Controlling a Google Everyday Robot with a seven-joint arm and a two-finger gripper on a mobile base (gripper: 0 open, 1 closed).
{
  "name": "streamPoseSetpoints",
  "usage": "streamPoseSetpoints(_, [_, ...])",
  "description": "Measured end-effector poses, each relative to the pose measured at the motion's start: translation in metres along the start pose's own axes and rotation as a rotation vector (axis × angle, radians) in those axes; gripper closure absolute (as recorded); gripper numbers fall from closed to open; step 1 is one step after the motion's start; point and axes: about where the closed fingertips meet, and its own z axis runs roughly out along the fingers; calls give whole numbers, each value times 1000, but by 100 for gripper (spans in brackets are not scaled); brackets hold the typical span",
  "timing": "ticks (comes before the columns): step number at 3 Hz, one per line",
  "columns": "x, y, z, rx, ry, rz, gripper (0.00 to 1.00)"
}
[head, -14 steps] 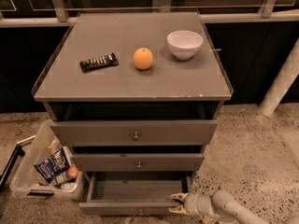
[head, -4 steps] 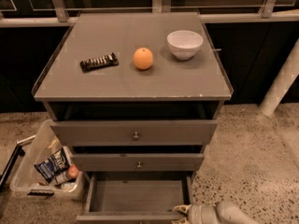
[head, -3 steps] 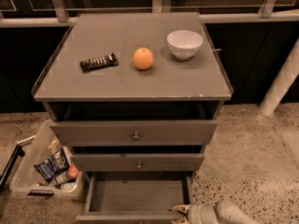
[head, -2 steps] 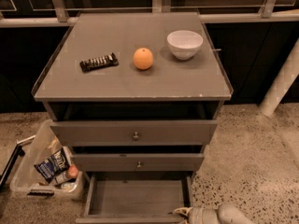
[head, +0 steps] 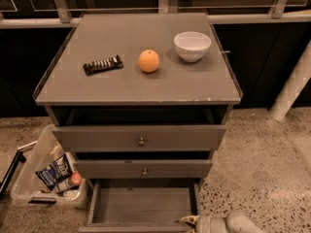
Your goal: Open bottom drawer
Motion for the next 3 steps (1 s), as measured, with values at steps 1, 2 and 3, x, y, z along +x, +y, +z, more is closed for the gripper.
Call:
streamPoseSetpoints(1, [0, 0, 0, 0, 0, 0, 11])
streamPoseSetpoints(2, [0, 0, 0, 0, 0, 0, 0])
streamPoseSetpoints(3, [0, 0, 0, 0, 0, 0, 0])
